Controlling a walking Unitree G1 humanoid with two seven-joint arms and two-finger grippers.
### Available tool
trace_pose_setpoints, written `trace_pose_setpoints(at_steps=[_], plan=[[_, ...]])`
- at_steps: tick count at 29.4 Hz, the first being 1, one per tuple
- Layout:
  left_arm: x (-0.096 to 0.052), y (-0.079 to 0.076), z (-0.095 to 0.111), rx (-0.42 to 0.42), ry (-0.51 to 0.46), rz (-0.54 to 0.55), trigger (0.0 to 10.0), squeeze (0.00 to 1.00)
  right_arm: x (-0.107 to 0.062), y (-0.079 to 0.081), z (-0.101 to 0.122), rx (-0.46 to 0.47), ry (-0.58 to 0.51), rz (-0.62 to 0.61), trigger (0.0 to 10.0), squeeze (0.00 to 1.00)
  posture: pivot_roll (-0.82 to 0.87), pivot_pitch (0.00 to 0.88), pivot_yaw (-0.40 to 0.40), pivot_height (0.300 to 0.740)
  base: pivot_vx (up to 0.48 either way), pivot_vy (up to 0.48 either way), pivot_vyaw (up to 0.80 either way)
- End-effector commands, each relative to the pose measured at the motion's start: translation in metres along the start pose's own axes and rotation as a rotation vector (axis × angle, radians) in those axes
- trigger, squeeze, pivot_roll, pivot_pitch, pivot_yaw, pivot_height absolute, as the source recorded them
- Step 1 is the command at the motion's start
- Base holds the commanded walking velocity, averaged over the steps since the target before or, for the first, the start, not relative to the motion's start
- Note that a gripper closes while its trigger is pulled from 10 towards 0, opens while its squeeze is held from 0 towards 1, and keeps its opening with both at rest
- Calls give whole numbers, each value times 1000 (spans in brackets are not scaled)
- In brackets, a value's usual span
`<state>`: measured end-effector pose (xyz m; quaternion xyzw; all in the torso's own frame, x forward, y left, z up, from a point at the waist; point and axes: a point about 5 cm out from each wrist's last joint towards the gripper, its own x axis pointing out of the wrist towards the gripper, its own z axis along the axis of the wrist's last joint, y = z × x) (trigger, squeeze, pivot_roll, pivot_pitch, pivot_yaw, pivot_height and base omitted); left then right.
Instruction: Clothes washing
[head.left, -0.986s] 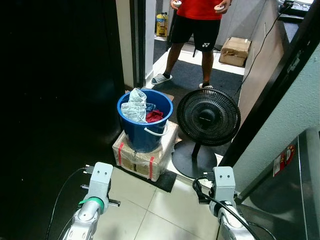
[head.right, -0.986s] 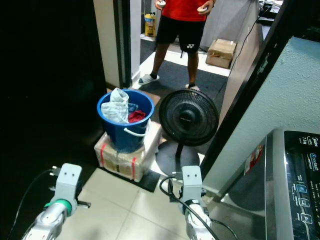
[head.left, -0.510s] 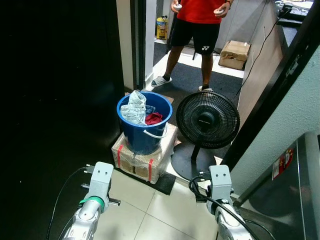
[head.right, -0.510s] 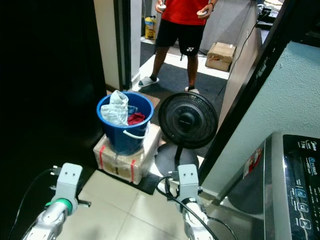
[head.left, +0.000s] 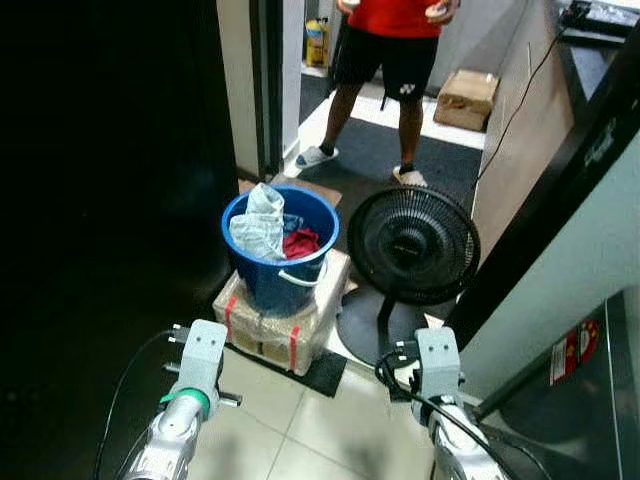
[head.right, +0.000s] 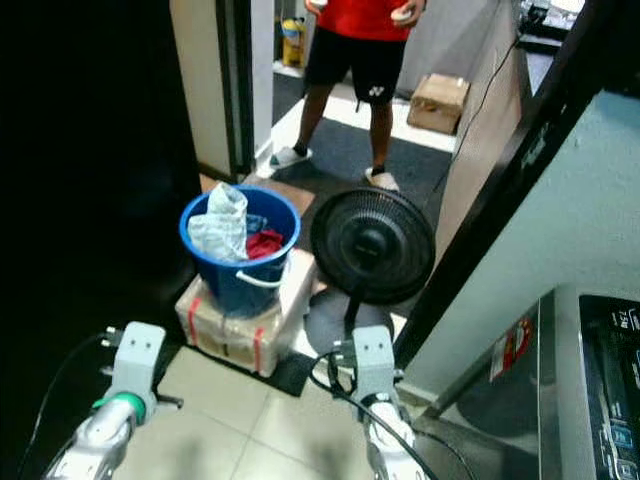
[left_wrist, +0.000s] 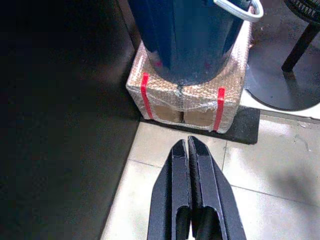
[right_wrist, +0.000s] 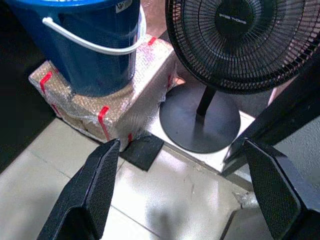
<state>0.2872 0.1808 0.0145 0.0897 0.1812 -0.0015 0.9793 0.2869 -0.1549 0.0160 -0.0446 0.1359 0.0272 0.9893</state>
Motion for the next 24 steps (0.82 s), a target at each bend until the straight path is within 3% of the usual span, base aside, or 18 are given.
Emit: trace_pose_setpoints(at_steps=[1,19,24], plan=[[-2,0,-8,4,19,1,10000,0,-2,1,-6,-4,14,4,10000,0,29,0,23,740,469,0,0],[-1,-1,-8,4,16,-2,10000,0,-2,1,-7,-13,7,8,10000,0,29,0,24,740,480,0,0],[-1,-2,-8,4,15,-2,10000,0,-2,2,-6,-17,4,10,10000,0,29,0,24,740,480,0,520]])
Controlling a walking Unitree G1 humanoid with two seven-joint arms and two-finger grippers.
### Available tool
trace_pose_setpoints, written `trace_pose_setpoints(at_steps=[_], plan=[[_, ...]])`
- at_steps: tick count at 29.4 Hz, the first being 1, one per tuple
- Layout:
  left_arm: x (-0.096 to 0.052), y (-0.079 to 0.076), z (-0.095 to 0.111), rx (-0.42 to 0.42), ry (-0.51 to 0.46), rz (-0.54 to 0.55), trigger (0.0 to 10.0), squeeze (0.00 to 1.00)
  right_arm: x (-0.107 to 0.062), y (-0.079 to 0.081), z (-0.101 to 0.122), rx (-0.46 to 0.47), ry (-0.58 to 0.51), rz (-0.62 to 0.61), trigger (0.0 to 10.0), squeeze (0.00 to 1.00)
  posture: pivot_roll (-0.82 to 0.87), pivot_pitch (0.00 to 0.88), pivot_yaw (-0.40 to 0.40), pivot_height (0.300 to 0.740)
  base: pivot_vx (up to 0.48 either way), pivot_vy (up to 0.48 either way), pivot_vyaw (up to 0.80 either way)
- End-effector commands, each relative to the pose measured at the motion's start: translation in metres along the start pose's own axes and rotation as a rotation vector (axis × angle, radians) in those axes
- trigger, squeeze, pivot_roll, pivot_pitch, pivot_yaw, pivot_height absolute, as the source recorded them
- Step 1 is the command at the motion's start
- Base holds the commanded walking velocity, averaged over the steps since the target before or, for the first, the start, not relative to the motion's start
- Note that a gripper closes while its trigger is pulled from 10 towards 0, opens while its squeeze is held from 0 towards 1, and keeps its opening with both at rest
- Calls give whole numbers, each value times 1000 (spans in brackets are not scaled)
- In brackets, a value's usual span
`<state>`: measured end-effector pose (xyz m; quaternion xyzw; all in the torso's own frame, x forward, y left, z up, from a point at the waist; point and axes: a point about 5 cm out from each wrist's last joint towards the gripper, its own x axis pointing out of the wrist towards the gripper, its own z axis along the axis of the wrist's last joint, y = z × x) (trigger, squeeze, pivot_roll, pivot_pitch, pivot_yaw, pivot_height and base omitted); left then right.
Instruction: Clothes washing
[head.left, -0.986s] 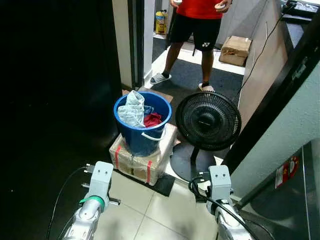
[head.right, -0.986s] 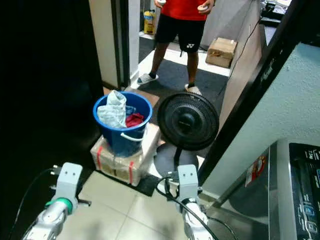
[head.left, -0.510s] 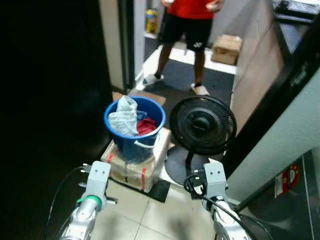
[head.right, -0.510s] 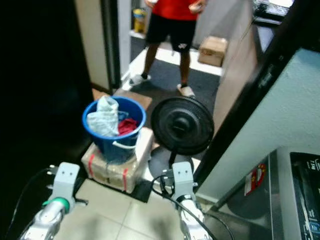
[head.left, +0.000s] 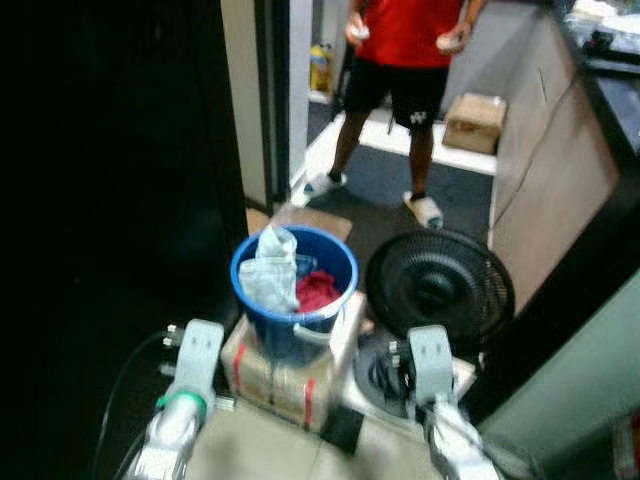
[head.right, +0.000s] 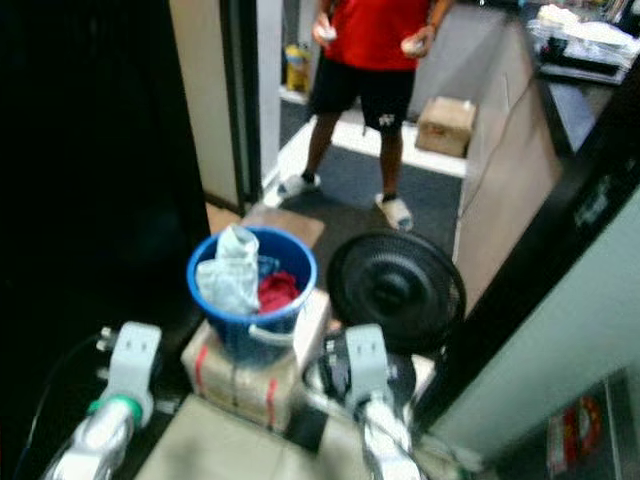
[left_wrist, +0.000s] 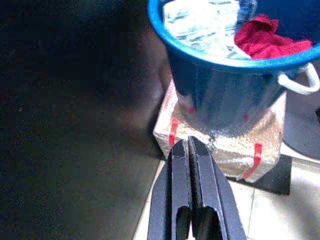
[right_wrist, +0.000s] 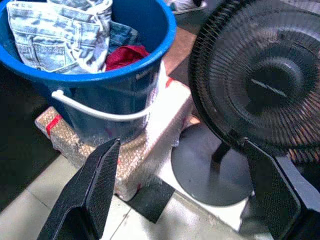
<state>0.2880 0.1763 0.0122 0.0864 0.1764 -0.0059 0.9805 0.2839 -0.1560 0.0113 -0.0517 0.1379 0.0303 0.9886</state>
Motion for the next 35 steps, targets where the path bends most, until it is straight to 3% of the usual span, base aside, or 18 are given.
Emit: trace_pose_setpoints(at_steps=[1,4,20,30,35], plan=[[-2,3,-7,9,26,7,10000,0,0,3,-1,-2,0,6,10000,0,29,0,24,740,480,0,587],[-2,3,-7,9,25,7,10000,0,0,3,-1,-3,-2,6,10000,0,28,0,24,740,477,0,673],[-2,2,-8,10,23,5,10000,0,0,1,-1,26,0,-10,10000,0,28,0,22,740,470,0,0],[-1,2,-7,11,25,4,10000,0,1,0,-2,40,8,-22,10000,0,25,0,25,740,447,0,-800],[0,1,-7,0,31,3,10000,0,1,-2,-1,24,2,-29,10000,0,22,0,26,740,64,0,-81]])
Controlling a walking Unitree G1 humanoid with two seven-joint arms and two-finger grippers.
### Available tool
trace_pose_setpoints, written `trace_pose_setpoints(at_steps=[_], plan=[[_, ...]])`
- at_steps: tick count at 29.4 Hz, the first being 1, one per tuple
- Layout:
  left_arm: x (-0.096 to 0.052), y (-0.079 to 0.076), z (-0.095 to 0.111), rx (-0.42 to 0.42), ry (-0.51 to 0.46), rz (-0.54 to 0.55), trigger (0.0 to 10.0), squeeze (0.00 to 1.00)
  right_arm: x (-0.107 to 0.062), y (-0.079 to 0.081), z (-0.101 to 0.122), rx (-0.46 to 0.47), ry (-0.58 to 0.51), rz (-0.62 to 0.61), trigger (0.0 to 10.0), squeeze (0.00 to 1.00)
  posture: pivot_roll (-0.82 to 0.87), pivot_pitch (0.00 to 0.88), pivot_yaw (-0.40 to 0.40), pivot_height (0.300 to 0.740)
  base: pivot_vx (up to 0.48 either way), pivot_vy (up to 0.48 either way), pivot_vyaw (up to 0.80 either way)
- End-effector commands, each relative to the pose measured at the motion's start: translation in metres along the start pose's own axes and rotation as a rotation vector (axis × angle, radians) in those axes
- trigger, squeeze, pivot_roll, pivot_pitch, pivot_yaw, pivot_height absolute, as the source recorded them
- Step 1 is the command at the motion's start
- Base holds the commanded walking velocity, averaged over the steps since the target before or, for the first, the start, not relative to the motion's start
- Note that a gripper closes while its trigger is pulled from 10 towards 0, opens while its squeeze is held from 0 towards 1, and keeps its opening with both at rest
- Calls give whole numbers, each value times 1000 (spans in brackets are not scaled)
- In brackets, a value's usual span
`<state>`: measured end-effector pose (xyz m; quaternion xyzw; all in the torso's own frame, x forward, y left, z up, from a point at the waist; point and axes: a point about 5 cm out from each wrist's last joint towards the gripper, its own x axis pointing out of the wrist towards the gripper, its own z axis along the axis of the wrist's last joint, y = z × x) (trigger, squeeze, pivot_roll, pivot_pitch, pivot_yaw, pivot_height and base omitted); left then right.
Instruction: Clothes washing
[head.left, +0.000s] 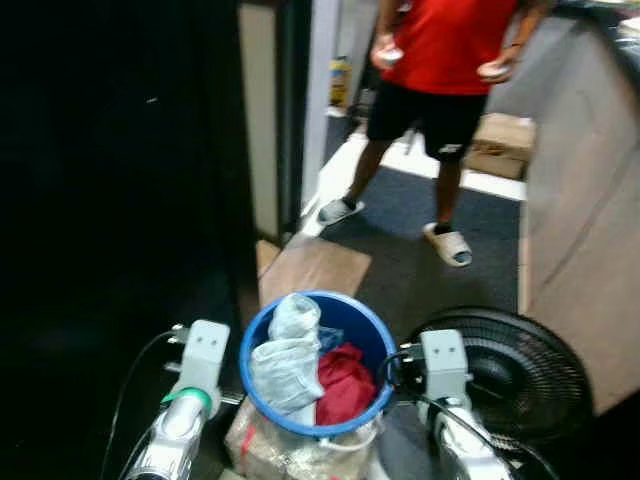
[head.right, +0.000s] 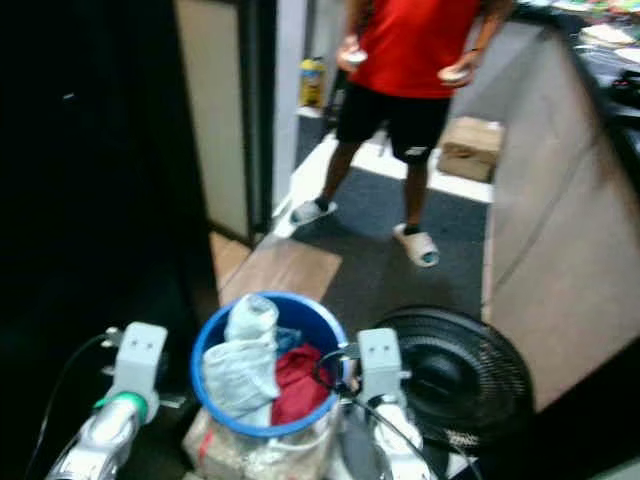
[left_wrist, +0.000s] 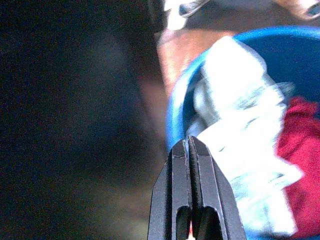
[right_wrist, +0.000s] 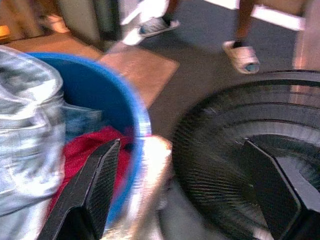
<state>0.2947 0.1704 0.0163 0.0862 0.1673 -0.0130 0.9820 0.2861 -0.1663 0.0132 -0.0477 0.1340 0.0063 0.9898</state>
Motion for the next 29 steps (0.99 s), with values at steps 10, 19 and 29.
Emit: trace_pose_setpoints(at_steps=[10,19,29], plan=[[-5,4,-15,7,54,10,10000,0,-1,8,-3,0,6,20,10000,0,21,0,27,740,0,0,0],[-5,4,-16,14,59,9,10000,0,-1,10,-1,-21,-2,37,10000,0,22,0,27,740,0,0,0],[-6,-2,-16,10,51,-18,10000,0,3,21,16,-53,-89,73,10000,0,25,0,26,740,0,0,0]])
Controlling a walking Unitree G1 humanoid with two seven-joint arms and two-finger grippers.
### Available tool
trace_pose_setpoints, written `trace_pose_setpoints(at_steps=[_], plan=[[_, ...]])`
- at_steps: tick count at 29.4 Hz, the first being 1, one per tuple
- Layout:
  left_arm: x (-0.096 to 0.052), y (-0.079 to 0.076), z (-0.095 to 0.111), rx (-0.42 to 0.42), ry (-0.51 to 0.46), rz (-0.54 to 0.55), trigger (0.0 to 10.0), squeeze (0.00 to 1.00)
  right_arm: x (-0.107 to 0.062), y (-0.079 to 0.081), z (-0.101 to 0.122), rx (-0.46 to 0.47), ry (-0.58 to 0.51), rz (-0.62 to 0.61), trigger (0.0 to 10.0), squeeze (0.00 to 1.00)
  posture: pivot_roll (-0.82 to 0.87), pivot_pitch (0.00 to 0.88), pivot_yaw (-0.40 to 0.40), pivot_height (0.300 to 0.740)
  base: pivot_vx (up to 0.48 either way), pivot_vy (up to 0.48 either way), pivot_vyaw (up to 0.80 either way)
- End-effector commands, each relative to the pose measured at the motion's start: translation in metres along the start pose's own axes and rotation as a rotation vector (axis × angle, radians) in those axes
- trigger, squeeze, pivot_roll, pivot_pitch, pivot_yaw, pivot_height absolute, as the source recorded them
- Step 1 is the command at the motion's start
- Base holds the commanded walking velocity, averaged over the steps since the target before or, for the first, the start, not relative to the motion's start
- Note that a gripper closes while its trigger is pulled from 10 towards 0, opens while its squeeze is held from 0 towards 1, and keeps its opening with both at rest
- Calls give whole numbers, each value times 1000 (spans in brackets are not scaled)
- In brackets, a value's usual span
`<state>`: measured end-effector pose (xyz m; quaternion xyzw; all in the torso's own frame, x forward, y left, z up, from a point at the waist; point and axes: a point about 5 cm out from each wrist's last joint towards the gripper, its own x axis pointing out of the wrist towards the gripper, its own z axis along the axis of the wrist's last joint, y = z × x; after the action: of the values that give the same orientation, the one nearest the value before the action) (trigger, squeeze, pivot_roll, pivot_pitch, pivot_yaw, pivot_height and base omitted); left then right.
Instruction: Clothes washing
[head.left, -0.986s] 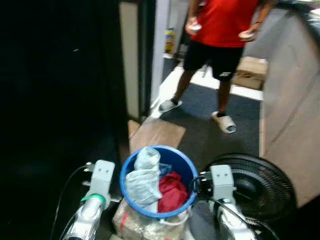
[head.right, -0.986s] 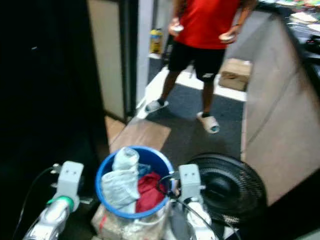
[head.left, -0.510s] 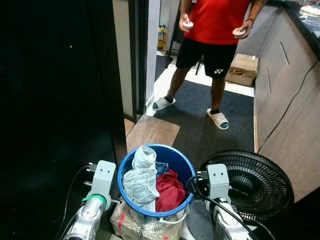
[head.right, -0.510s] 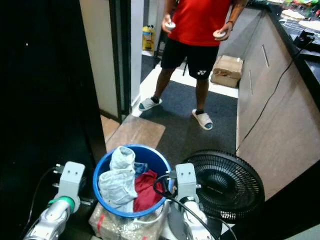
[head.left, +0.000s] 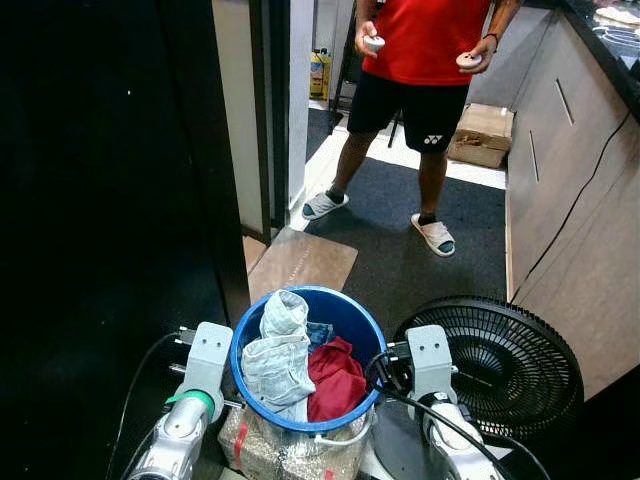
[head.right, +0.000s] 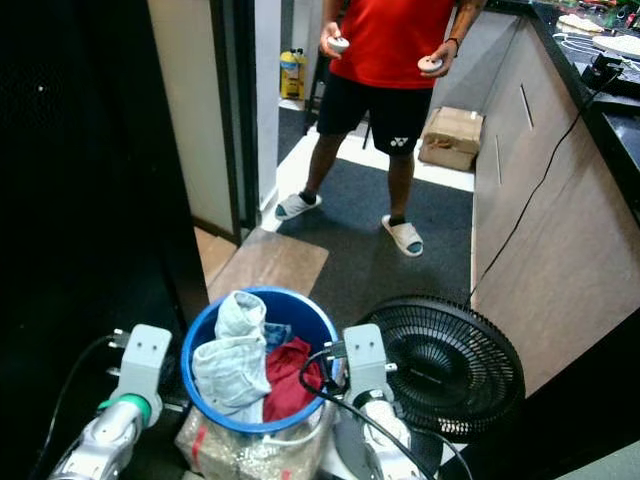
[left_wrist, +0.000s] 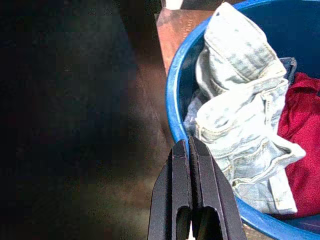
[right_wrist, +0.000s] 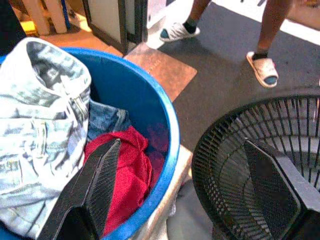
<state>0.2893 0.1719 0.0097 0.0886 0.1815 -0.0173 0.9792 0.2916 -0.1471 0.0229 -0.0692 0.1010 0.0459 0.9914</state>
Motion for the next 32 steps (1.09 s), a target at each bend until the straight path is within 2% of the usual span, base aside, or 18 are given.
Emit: trace_pose_setpoints(at_steps=[1,7,12,14,19,25,32], plan=[[-3,-2,-7,4,22,-7,10000,0,2,3,5,0,-25,3,10000,0,25,0,26,740,0,0,0],[-3,-2,-7,4,22,-5,10000,0,4,6,11,-2,-48,6,10000,0,27,1,26,735,0,0,0],[-2,-2,-6,4,21,-4,10000,0,8,11,29,-3,-120,25,10000,0,26,2,26,720,0,0,0],[-2,-3,-4,0,14,-7,10000,0,11,16,44,-13,-181,44,10000,0,26,3,27,710,0,0,0],[0,-6,1,-8,-3,-14,10000,0,12,23,58,-44,-241,81,10000,0,27,3,27,695,0,0,0],[2,-8,6,-14,-18,-20,10000,0,11,32,62,-75,-263,122,10000,0,29,1,28,675,0,0,0],[2,-7,7,-14,-20,-21,10000,0,10,31,59,-71,-254,120,10000,0,29,0,30,655,0,0,0]])
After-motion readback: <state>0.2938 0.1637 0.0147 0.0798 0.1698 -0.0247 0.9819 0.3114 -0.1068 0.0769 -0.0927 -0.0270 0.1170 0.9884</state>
